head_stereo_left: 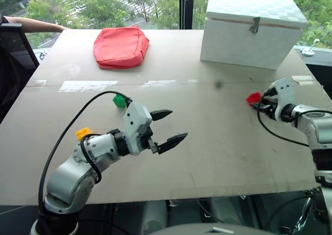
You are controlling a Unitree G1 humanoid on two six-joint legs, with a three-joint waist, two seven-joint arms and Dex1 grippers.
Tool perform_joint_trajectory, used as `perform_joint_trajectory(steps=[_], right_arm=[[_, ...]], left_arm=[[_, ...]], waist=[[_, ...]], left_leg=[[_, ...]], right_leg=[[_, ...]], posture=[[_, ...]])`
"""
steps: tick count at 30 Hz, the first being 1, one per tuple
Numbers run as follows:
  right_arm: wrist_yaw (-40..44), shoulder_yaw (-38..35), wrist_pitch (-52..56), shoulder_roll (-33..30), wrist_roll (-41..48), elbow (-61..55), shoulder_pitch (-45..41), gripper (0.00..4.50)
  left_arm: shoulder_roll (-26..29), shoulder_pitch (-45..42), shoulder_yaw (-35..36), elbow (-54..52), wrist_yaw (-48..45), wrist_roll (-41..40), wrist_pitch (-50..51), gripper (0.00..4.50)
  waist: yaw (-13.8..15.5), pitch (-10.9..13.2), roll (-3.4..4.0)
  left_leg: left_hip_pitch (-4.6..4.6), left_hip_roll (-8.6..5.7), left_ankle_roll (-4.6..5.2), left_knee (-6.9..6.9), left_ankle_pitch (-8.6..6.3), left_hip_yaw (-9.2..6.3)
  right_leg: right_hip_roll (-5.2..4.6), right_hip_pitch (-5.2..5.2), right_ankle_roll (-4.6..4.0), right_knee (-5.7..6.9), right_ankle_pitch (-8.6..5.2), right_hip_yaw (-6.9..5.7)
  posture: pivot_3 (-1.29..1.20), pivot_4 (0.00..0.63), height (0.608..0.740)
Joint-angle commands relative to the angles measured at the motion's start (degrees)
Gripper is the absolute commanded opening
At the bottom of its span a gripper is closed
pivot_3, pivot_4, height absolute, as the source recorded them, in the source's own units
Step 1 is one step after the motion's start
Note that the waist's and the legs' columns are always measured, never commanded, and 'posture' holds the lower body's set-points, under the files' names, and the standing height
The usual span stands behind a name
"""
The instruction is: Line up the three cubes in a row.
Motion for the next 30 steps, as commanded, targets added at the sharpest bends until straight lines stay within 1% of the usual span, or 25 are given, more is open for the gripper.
perform_joint_trajectory(steps=[1, 5, 7, 11, 14, 21, 26, 30], right_arm=[[16.1, 5.2, -12.6, -3.2, 0.4, -2.6, -1.2, 1.21], [24.1, 13.2, -19.0, -2.1, -4.8, 5.7, -8.1, 1.21], [26.1, 16.7, -22.0, -1.2, -8.2, 10.3, -11.3, 1.21], [28.5, 19.8, -28.0, 0.4, -12.1, 16.5, -15.4, 1.21], [31.1, 20.3, -29.1, 1.2, -12.5, 17.9, -17.0, 1.21], [33.3, 20.9, -30.5, 2.6, -14.1, 17.9, -18.3, 1.21], [33.8, 20.6, -31.4, 3.4, -15.0, 18.7, -18.5, 1.21], [34.0, 20.5, -32.2, 3.5, -15.8, 19.9, -18.8, 1.21]], left_arm=[[2.4, 3.5, 3.2, -2.9, -3.1, -0.3, -2.8, 4.5], [4.1, 5.8, 5.5, -4.1, -4.1, -3.2, -1.2, 4.5], [4.4, 6.1, 6.0, -4.9, -3.7, -4.0, -0.6, 4.5], [4.8, 7.1, 6.9, -5.3, -2.9, -3.5, -0.9, 4.5], [5.0, 8.6, 8.1, -5.5, -3.2, -3.7, -1.3, 4.5], [6.3, 12.0, 12.1, -6.1, -5.9, -5.7, -2.3, 4.5], [8.6, 14.2, 14.0, -5.5, -9.5, -5.1, -3.4, 4.5], [9.0, 14.8, 14.5, -5.3, -10.5, -5.2, -3.5, 4.5]], waist=[[0.2, 0.0, -0.01], [0.6, 0.0, -0.01], [0.7, 0.0, -0.01], [0.9, 0.0, -0.02], [0.9, 0.0, -0.01], [0.8, 0.0, 0.0], [0.8, 0.0, 0.01], [0.8, 0.0, 0.02]], left_leg=[[0.02, 0.0, 0.0, 0.01, 0.0, 0.0], [0.02, 0.0, 0.0, 0.18, 0.0, 0.02], [0.01, 0.0, 0.01, 0.29, 0.01, 0.01], [-0.01, -0.03, 0.01, 0.35, 0.01, -0.02], [-0.06, -0.03, 0.0, 0.27, 0.0, -0.03], [-0.05, -0.02, -0.01, 0.22, 0.0, -0.02], [-0.01, -0.02, 0.0, 0.29, 0.0, -0.02], [0.0, -0.03, 0.0, 0.31, 0.0, -0.01]], right_leg=[[-0.01, 0.01, -0.1, 0.0, -0.06, -0.01], [-0.03, 0.05, -0.22, 0.0, -0.12, 0.0], [-0.03, 0.08, -0.22, 0.0, -0.12, 0.01], [-0.03, 0.14, -0.23, 0.01, -0.11, 0.03], [-0.02, 0.1, -0.25, 0.01, -0.11, 0.02], [0.0, 0.08, -0.23, 0.01, -0.12, 0.01], [-0.03, 0.11, -0.25, 0.04, -0.12, 0.0], [-0.05, 0.11, -0.25, 0.05, -0.11, 0.0]], posture=[[0.0, 0.15, 0.74], [0.0, 0.15, 0.74], [0.0, 0.15, 0.74], [0.0, 0.15, 0.74], [0.0, 0.15, 0.74], [0.0, 0.15, 0.74], [0.0, 0.15, 0.74], [0.0, 0.15, 0.74]])
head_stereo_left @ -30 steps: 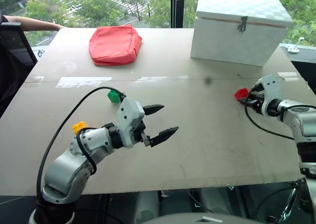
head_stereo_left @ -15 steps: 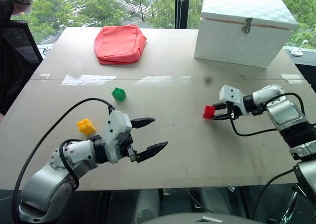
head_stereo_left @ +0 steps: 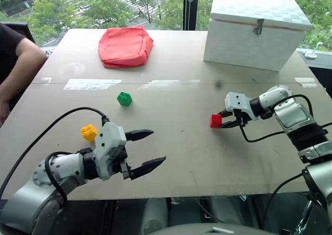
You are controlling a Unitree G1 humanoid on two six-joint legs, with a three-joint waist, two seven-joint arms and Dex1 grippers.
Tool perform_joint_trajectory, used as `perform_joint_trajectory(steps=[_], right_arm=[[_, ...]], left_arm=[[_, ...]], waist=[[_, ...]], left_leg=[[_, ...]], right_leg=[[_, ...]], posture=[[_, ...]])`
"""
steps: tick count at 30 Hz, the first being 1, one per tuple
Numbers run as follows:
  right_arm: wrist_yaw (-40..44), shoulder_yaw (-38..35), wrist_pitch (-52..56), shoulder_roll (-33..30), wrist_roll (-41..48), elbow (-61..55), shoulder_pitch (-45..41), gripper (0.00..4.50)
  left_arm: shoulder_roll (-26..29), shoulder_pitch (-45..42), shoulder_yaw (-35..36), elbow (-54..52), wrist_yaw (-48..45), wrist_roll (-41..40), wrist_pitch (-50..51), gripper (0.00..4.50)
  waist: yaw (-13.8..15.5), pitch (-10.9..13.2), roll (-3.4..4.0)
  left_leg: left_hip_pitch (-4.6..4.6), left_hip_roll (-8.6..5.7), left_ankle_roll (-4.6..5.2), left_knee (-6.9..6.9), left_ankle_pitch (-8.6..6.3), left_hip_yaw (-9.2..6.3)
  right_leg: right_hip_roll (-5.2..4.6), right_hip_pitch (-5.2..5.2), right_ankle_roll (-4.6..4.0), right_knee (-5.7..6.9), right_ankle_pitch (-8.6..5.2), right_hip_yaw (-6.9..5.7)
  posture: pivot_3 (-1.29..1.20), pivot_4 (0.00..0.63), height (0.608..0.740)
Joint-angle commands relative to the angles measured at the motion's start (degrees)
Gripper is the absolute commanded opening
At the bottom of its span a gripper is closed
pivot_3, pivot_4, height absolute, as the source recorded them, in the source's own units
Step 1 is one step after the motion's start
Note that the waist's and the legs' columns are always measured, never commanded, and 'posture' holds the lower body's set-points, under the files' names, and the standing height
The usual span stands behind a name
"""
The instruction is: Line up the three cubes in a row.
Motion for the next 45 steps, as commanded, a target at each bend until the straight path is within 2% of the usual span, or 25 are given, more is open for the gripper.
perform_joint_trajectory(steps=[1, 8, 10, 12, 15, 19, 22, 24, 26, 33, 35, 39, 45], right_arm=[[0.7, -1.1, -1.3, -0.1, -0.4, 0.3, -1.6, 1.21], [2.6, -0.3, -2.2, 0.7, -1.2, 3.3, -2.9, 1.21], [3.3, -0.1, -2.3, 1.1, -1.5, 4.3, -3.4, 2.23], [3.9, 0.0, -3.1, 1.4, -1.9, 5.5, -3.7, 2.85], [3.5, -0.6, -4.9, 1.9, -2.5, 7.2, -4.1, 4.4], [4.4, -2.4, -5.6, 1.0, -1.0, 6.0, -3.6, 4.46], [4.6, -4.1, -5.5, -0.4, 0.4, 3.8, -2.3, 4.46], [3.8, -8.3, -2.1, -1.6, 5.0, -1.5, 0.9, 4.46], [2.8, -13.7, 2.1, -2.4, 11.3, -8.9, 5.3, 4.46], [-10.3, -27.1, 16.6, -1.6, 26.3, -36.4, 19.9, 4.46], [-13.1, -28.4, 18.3, -1.6, 28.0, -41.8, 23.0, 4.46], [-16.7, -32.3, 16.8, -2.0, 30.7, -51.8, 30.5, 4.46], [-20.9, -35.1, 17.4, -3.9, 31.6, -57.0, 36.3, 4.46]], left_arm=[[0.6, 0.3, 1.4, -1.5, -0.9, -0.9, -1.1, 4.5], [0.6, -0.3, 1.2, -1.5, -0.7, -1.0, -0.8, 4.5], [0.4, -0.7, 1.3, -1.6, -0.1, -1.6, -0.3, 4.5], [0.4, -0.7, 1.4, -1.8, 0.1, -1.9, 0.0, 4.5], [0.6, 0.0, 1.7, -1.9, 0.4, -1.8, 0.0, 4.5], [-0.4, 1.6, 3.0, -1.3, 2.2, -2.3, 0.8, 4.5], [-3.4, 1.3, 4.3, 0.9, 8.1, -3.6, 3.2, 4.5], [-6.9, -1.4, 5.3, 5.2, 17.4, 1.4, 4.0, 4.5], [-9.0, -5.0, 6.6, 8.3, 23.8, 2.6, 5.8, 4.5], [-8.0, -19.1, 6.7, 19.2, 32.6, 3.1, 15.6, 4.5], [-7.5, -23.6, 5.3, 23.4, 32.7, 3.6, 17.3, 4.5], [-4.5, -35.7, -3.4, 37.6, 27.6, 10.3, 14.7, 4.5], [-3.7, -48.8, -13.2, 58.3, 18.1, 18.9, 8.2, 4.5]], waist=[[0.0, 0.0, 0.0], [0.0, 0.0, 0.0], [0.0, 0.0, 0.0], [-0.1, 0.0, 0.0], [0.0, 0.0, 0.0], [-0.1, 0.0, 0.01], [0.0, 0.0, 0.03], [0.5, 0.0, 0.03], [0.8, 0.0, -0.02], [1.4, 0.0, -0.08], [1.3, -0.1, -0.12], [1.7, -0.1, -0.14], [1.2, -0.1, -0.2]], left_leg=[[0.0, 0.0, 0.0, -0.01, 0.0, 0.0], [0.0, 0.0, 0.0, -0.04, 0.0, 0.01], [0.0, 0.01, 0.0, -0.04, 0.0, 0.01], [0.0, 0.01, 0.0, -0.03, 0.0, 0.01], [0.0, 0.01, 0.0, -0.03, 0.0, 0.01], [0.0, 0.01, 0.0, -0.04, 0.0, 0.01], [0.0, 0.01, 0.0, -0.04, 0.0, 0.03], [0.0, 0.0, 0.0, -0.03, 0.0, 0.0], [0.01, 0.0, 0.0, 0.0, 0.0, -0.08], [0.02, 0.0, 0.0, 0.06, 0.0, -0.16], [0.05, 0.0, 0.0, 0.06, 0.0, -0.13], [0.08, -0.02, 0.0, 0.09, 0.0, -0.17], [0.05, -0.04, 0.0, 0.12, 0.0, -0.12]], right_leg=[[0.0, -0.01, 0.0, 0.0, 0.0, 0.0], [0.02, -0.02, -0.01, 0.0, 0.0, 0.0], [0.01, -0.01, -0.01, 0.0, 0.0, 0.0], [0.01, 0.0, -0.01, 0.0, 0.0, 0.0], [0.01, -0.01, -0.01, 0.01, 0.0, 0.0], [0.01, -0.01, -0.01, 0.01, 0.0, 0.01], [0.01, -0.02, 0.0, 0.02, 0.0, 0.01], [0.0, 0.0, 0.0, 0.02, 0.01, 0.0], [0.03, 0.04, 0.02, 0.08, 0.01, -0.05], [0.03, 0.09, 0.13, 0.18, 0.08, -0.09], [0.03, 0.11, 0.12, 0.18, 0.07, -0.08], [0.05, 0.14, 0.12, 0.21, 0.07, -0.12], [0.03, 0.18, 0.12, 0.12, 0.07, -0.1]], posture=[[0.0, 0.15, 0.74], [0.0, 0.15, 0.74], [0.0, 0.15, 0.74], [0.0, 0.15, 0.74], [0.0, 0.15, 0.74], [0.0, 0.15, 0.74], [0.0, 0.15, 0.74], [0.0, 0.15, 0.74], [0.0, 0.15, 0.74], [0.0, 0.15, 0.74], [0.0, 0.15, 0.74], [0.0, 0.15, 0.74], [0.0, 0.15, 0.74]])
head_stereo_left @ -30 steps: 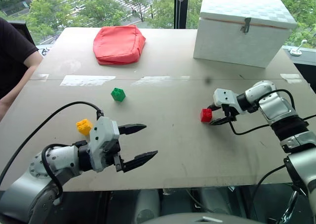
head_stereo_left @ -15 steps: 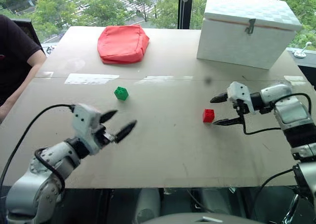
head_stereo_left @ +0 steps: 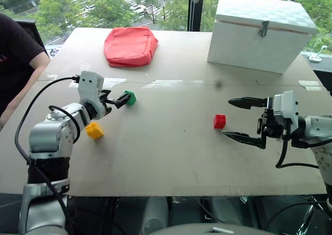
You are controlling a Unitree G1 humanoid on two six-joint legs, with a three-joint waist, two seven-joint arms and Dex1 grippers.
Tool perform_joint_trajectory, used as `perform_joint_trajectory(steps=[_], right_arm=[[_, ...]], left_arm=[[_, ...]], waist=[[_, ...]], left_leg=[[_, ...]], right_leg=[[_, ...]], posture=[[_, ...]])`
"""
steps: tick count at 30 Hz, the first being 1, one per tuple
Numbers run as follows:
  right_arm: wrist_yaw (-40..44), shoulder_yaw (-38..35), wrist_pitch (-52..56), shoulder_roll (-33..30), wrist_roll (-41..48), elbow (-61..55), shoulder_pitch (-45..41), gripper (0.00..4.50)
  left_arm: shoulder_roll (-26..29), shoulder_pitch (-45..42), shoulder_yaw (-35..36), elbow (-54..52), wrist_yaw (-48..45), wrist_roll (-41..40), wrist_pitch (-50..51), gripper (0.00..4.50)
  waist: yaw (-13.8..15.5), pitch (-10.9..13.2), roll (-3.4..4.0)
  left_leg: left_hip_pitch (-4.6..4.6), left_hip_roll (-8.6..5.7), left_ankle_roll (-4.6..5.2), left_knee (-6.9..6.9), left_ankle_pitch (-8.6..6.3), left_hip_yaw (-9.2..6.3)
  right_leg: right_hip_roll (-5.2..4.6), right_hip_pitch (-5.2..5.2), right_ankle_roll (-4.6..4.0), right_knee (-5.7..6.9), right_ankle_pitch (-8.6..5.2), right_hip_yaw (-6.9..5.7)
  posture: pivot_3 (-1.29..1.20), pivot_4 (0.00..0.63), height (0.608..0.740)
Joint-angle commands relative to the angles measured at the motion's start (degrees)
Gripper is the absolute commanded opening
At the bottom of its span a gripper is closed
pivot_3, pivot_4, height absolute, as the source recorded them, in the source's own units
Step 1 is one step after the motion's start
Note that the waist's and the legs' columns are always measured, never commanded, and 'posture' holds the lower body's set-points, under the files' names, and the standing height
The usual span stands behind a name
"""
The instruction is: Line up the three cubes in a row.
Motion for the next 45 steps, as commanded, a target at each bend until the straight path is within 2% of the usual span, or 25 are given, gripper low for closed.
perform_joint_trajectory(steps=[1, 4, 8, 9, 12, 15, 18, 24, 33, 45], right_arm=[[-3.2, -3.4, 0.2, -1.2, 1.4, -4.5, 2.5, 4.46], [-5.0, -4.3, 0.7, -2.0, 1.7, -6.6, 4.7, 4.5], [-7.4, -5.9, 1.5, -2.6, 3.1, -8.9, 7.0, 4.5], [-7.8, -6.2, 1.6, -2.7, 3.1, -9.4, 7.8, 4.5], [-8.9, -7.3, 2.1, -2.9, 3.9, -11.1, 10.3, 4.5], [-8.9, -8.8, 3.8, -3.9, 6.8, -12.2, 12.4, 4.5], [-8.9, -8.8, 3.4, -4.4, 7.2, -12.4, 13.6, 4.5], [-8.4, -9.3, 4.3, -5.7, 8.6, -13.4, 16.9, 4.5], [-6.8, -13.4, 2.7, -6.7, 9.0, -12.8, 23.4, 4.5], [-7.0, -13.3, 0.4, -6.4, 7.2, -13.0, 26.3, 4.5]], left_arm=[[1.1, -6.2, -5.5, 11.7, -8.0, 5.5, -5.3, 4.5], [0.7, -10.2, -8.6, 20.4, -12.0, 9.5, -9.9, 3.62], [0.2, -13.8, -9.5, 27.7, -15.8, 12.4, -16.2, 1.82], [0.3, -14.3, -9.6, 28.1, -17.6, 12.6, -17.5, 1.7], [1.8, -15.0, -11.1, 25.8, -26.9, 12.1, -18.0, 1.7], [3.6, -13.7, -14.5, 16.2, -43.4, 8.0, -16.6, 1.7], [3.6, -11.2, -19.0, 9.6, -50.1, 9.3, -18.9, 1.7], [-1.8, -11.4, -24.3, 8.4, -51.0, 13.6, -24.2, 1.7], [-7.6, -16.0, -27.1, 15.9, -50.4, 19.3, -29.4, 1.7], [-9.9, -17.4, -27.0, 19.2, -53.4, 20.9, -32.9, 1.7]], waist=[[0.1, 0.0, 0.0], [0.1, 0.0, -0.01], [0.2, 0.0, -0.05], [0.2, 0.0, -0.05], [0.4, 0.0, -0.08], [0.3, 0.0, -0.12], [0.3, 0.0, -0.07], [0.2, 0.0, -0.06], [0.2, 0.0, -0.07], [0.2, 0.0, -0.07]], left_leg=[[-0.01, 0.0, 0.0, -0.01, 0.0, -0.01], [-0.04, 0.02, 0.0, -0.06, 0.0, -0.06], [-0.12, 0.02, 0.0, -0.06, 0.0, -0.07], [-0.12, 0.02, 0.0, -0.05, 0.0, -0.07], [-0.14, 0.01, 0.0, -0.02, 0.0, -0.07], [-0.17, 0.02, 0.0, -0.01, 0.0, -0.08], [-0.11, 0.02, 0.0, 0.01, 0.0, -0.05], [-0.06, 0.02, 0.01, 0.07, 0.01, -0.13], [-0.09, 0.0, 0.02, 0.11, 0.01, -0.15], [-0.09, 0.0, 0.02, 0.11, 0.01, -0.16]], right_leg=[[0.01, 0.0, 0.01, 0.0, 0.0, -0.01], [0.06, -0.04, 0.07, 0.0, 0.03, -0.05], [0.06, -0.09, 0.08, -0.01, 0.03, -0.05], [0.06, -0.09, 0.09, -0.01, 0.03, -0.05], [0.03, -0.07, 0.05, -0.02, 0.01, -0.06], [0.03, -0.08, 0.01, -0.01, -0.01, -0.06], [0.0, -0.03, -0.08, -0.01, -0.06, -0.03], [0.07, 0.0, -0.09, 0.09, -0.07, -0.02], [0.09, 0.01, -0.02, 0.07, -0.04, 0.02], [0.1, 0.01, 0.01, 0.07, -0.03, 0.02]], posture=[[0.0, 0.15, 0.74], [0.0, 0.15, 0.74], [0.0, 0.15, 0.74], [0.0, 0.15, 0.74], [0.0, 0.15, 0.74], [0.0, 0.15, 0.74], [0.0, 0.15, 0.74], [0.0, 0.15, 0.74], [0.0, 0.15, 0.74], [0.0, 0.15, 0.74]])
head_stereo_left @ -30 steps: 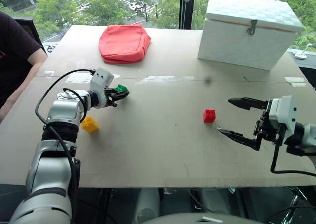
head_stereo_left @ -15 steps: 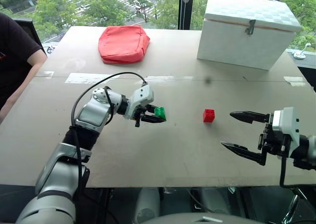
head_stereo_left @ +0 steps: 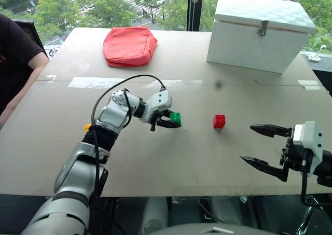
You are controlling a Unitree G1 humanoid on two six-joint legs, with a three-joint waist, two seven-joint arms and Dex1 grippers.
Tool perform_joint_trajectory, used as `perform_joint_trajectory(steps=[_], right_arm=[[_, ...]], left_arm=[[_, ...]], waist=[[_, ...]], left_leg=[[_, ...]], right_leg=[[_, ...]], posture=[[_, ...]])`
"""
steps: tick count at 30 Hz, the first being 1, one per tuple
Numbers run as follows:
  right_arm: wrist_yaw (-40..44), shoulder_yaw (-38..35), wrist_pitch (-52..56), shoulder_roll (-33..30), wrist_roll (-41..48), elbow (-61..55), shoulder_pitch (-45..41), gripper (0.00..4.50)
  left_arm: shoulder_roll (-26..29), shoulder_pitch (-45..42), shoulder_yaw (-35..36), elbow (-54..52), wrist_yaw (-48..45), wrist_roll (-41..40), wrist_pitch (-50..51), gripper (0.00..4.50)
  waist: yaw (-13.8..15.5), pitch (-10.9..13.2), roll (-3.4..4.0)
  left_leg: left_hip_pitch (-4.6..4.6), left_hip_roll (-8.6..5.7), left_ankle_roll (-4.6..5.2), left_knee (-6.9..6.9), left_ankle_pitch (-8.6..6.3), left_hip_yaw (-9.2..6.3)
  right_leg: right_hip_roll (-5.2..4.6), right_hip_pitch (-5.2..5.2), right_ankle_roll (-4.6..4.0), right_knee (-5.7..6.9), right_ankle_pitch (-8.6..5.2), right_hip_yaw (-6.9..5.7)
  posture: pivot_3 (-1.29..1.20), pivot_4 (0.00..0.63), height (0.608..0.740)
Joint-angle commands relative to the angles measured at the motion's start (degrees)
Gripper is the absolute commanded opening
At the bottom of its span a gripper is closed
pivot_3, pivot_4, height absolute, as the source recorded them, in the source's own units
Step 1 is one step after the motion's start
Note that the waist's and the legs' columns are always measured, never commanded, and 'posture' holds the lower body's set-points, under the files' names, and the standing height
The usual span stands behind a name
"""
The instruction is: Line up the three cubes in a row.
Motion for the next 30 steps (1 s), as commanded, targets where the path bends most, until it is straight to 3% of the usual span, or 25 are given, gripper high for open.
perform_joint_trajectory(steps=[1, 10, 14, 17, 18, 25, 30], right_arm=[[-0.3, -1.0, -1.2, -0.2, 0.0, -1.0, -0.1, 4.5], [-0.9, -1.6, -0.9, -0.2, 1.0, -2.0, -0.2, 4.5], [-0.9, -2.4, -0.6, -0.6, 1.5, -2.5, 0.5, 4.5], [-0.7, -2.8, -0.6, -0.8, 1.7, -2.3, 0.7, 4.5], [-0.6, -2.8, -0.7, -0.9, 1.7, -2.2, 0.7, 4.5], [0.1, 0.4, -1.5, -0.9, 1.2, -0.3, -2.3, 4.5], [2.0, 6.1, -2.5, -0.3, 0.7, 2.9, -8.1, 4.5]], left_arm=[[-0.4, -2.2, 0.1, 1.4, -1.2, 0.9, -3.3, 1.7], [-3.1, -4.4, -1.2, 7.6, -2.7, 3.6, -8.7, 1.7], [-3.9, -4.8, -1.1, 8.4, -2.1, 4.1, -8.7, 2.96], [-2.1, -4.0, 0.3, 5.3, -3.2, 3.0, -6.5, 4.37], [-1.1, -3.3, 0.8, 3.3, -3.8, 2.3, -5.2, 4.48], [9.6, 7.0, 8.6, -17.0, -2.7, -4.0, 8.4, 4.48], [16.5, 19.6, 26.3, -32.6, 7.4, -12.3, 24.9, 4.48]], waist=[[0.0, 0.0, 0.0], [0.0, 0.0, -0.01], [0.0, 0.0, -0.01], [0.0, 0.0, -0.01], [0.0, 0.0, -0.01], [-0.9, 0.0, 0.01], [-1.3, 0.0, -0.02]], left_leg=[[0.0, 0.0, 0.0, 0.0, 0.0, 0.0], [-0.01, -0.01, 0.0, 0.01, 0.0, -0.02], [-0.01, -0.01, 0.0, 0.01, 0.0, -0.03], [-0.01, -0.01, 0.0, 0.01, 0.0, -0.03], [-0.01, 0.0, 0.0, 0.01, 0.0, -0.04], [0.04, 0.03, 0.0, -0.01, 0.0, -0.01], [0.08, 0.05, 0.0, 0.02, 0.0, -0.05]], right_leg=[[0.0, 0.0, 0.0, 0.0, 0.0, 0.0], [0.02, 0.02, 0.0, -0.02, 0.01, 0.02], [0.03, 0.02, 0.0, -0.01, 0.01, 0.01], [0.03, 0.02, 0.0, -0.01, 0.01, 0.02], [0.03, 0.02, 0.0, -0.01, 0.01, 0.02], [0.05, 0.01, 0.02, 0.02, 0.01, 0.07], [0.01, 0.02, 0.02, 0.09, -0.08, 0.03]], posture=[[0.0, 0.15, 0.74], [0.0, 0.15, 0.74], [0.0, 0.15, 0.74], [0.0, 0.15, 0.74], [0.0, 0.15, 0.74], [0.0, 0.15, 0.74], [0.0, 0.15, 0.74]])
